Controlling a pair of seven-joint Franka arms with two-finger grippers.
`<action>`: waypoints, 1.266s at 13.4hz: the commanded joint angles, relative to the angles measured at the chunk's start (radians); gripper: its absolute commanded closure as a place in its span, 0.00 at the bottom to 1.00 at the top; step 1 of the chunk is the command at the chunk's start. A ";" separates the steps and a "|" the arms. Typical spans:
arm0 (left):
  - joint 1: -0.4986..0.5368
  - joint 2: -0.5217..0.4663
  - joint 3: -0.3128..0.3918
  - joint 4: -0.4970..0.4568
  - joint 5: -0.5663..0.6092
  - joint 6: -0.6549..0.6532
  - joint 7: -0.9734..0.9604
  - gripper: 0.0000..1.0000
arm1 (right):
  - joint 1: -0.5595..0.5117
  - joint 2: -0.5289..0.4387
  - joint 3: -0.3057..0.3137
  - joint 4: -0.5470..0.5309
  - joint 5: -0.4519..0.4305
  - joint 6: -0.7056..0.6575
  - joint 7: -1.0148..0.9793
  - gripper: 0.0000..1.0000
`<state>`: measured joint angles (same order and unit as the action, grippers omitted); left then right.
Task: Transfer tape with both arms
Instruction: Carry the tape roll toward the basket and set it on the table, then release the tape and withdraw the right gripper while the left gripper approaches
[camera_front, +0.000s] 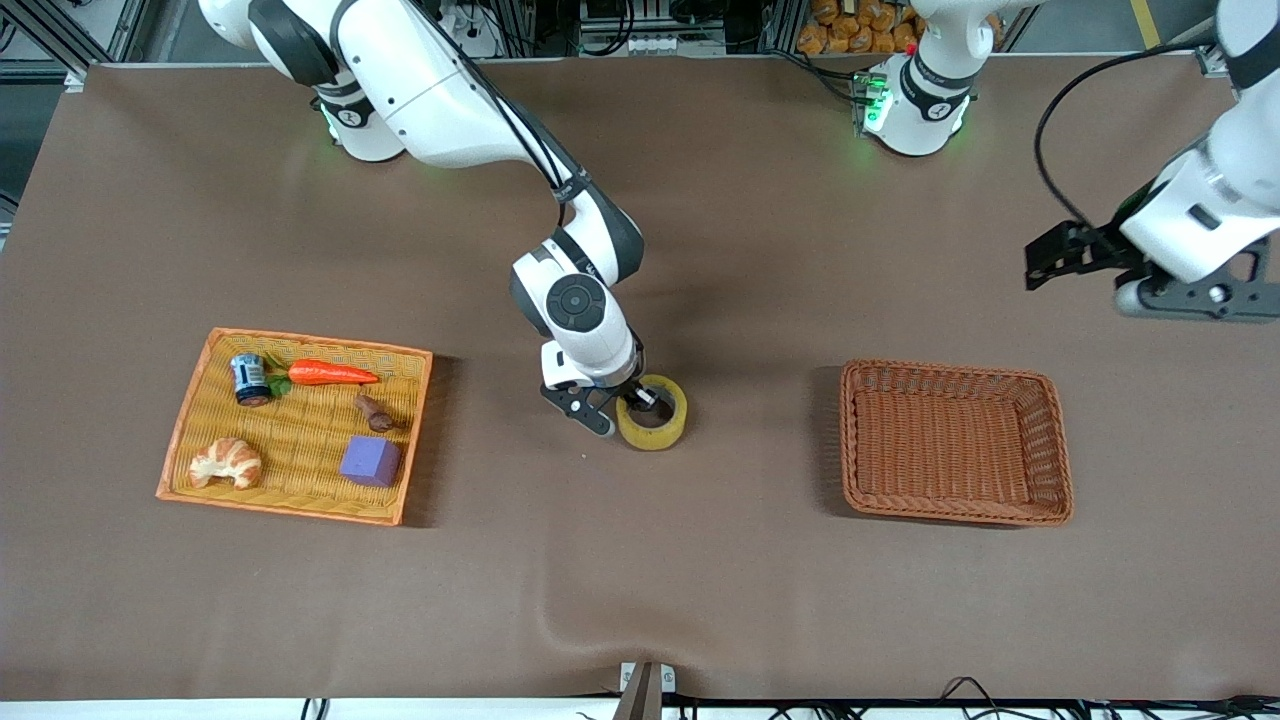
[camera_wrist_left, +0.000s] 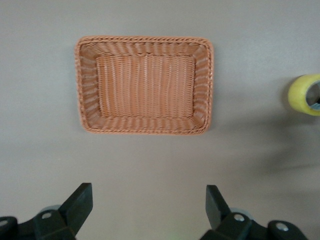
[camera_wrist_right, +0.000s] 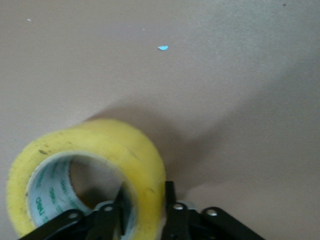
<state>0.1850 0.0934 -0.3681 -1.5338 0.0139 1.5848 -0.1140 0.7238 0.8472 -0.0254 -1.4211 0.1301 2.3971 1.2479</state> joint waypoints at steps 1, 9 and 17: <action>-0.044 0.038 -0.012 0.006 -0.006 0.037 -0.076 0.00 | 0.014 -0.017 -0.019 0.036 0.000 -0.016 0.010 0.00; -0.186 0.114 -0.012 0.003 0.034 0.080 -0.222 0.00 | -0.142 -0.249 -0.083 0.031 0.008 -0.356 -0.384 0.00; -0.291 0.236 -0.018 0.006 0.035 0.141 -0.225 0.00 | -0.476 -0.428 -0.084 -0.013 0.013 -0.765 -1.033 0.00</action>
<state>-0.0834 0.3023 -0.3864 -1.5410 0.0247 1.7095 -0.3198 0.3132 0.4801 -0.1286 -1.3625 0.1315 1.6468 0.3278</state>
